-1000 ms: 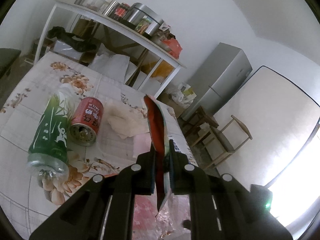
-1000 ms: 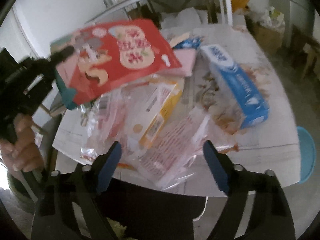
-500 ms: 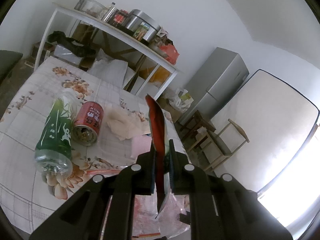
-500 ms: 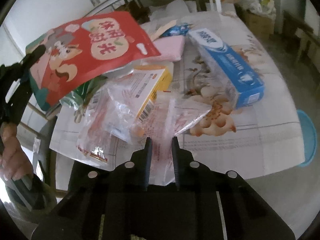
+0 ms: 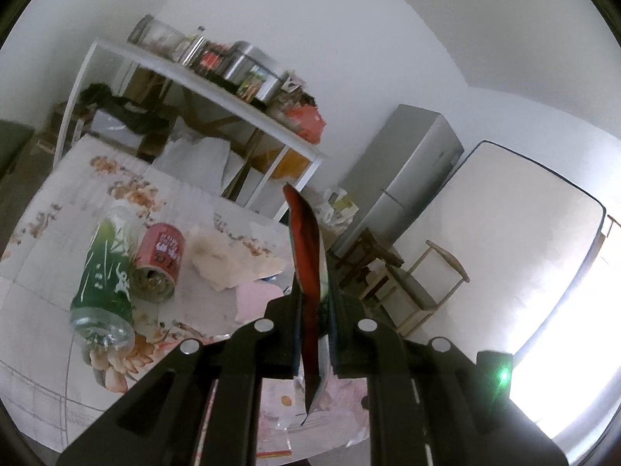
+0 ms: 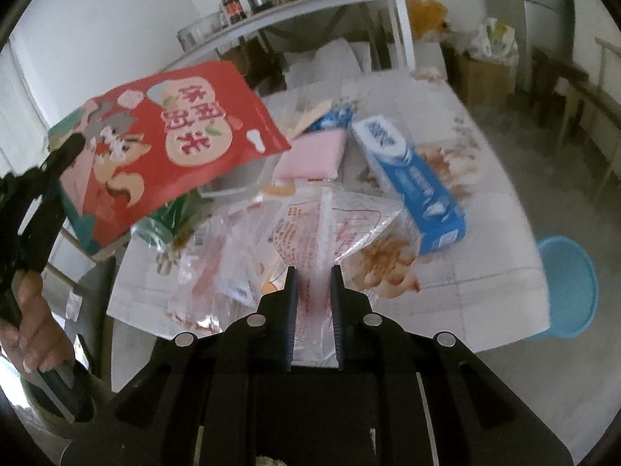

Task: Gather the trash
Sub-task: 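Lift the red snack bag with the left tool while the right tool grasps a clear wrapper, then carry both items over the blue wastebasket and open both tools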

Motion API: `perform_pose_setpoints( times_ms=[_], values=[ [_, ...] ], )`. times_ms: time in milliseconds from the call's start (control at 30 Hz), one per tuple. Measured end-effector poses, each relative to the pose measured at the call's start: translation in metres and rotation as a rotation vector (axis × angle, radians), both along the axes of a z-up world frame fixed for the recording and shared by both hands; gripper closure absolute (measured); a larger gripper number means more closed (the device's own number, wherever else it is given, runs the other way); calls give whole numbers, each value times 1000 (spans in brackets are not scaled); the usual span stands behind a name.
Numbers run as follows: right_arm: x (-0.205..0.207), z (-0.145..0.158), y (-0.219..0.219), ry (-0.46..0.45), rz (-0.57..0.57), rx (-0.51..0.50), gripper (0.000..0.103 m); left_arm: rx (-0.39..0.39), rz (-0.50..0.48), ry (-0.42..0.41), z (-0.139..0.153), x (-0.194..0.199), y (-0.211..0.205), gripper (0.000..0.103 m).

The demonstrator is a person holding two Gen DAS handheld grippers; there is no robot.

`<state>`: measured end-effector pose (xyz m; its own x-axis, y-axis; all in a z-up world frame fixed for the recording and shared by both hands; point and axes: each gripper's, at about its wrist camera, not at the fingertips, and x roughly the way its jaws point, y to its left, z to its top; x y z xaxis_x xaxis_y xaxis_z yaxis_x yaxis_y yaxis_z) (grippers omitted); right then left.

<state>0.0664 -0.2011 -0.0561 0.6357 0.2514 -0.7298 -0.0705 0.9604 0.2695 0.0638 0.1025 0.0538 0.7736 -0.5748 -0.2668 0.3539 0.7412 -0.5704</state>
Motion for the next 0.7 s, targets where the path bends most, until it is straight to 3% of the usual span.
perform_pose_setpoints(
  times_ms=[433,700],
  values=[
    [-5,38,-41,-132,-91,28,89,39,-90,-146,46,-24,-32,93],
    [-28,45,-100,-203,-225,72,89,88,-228,-180,64,-18,-94,93]
  ],
)
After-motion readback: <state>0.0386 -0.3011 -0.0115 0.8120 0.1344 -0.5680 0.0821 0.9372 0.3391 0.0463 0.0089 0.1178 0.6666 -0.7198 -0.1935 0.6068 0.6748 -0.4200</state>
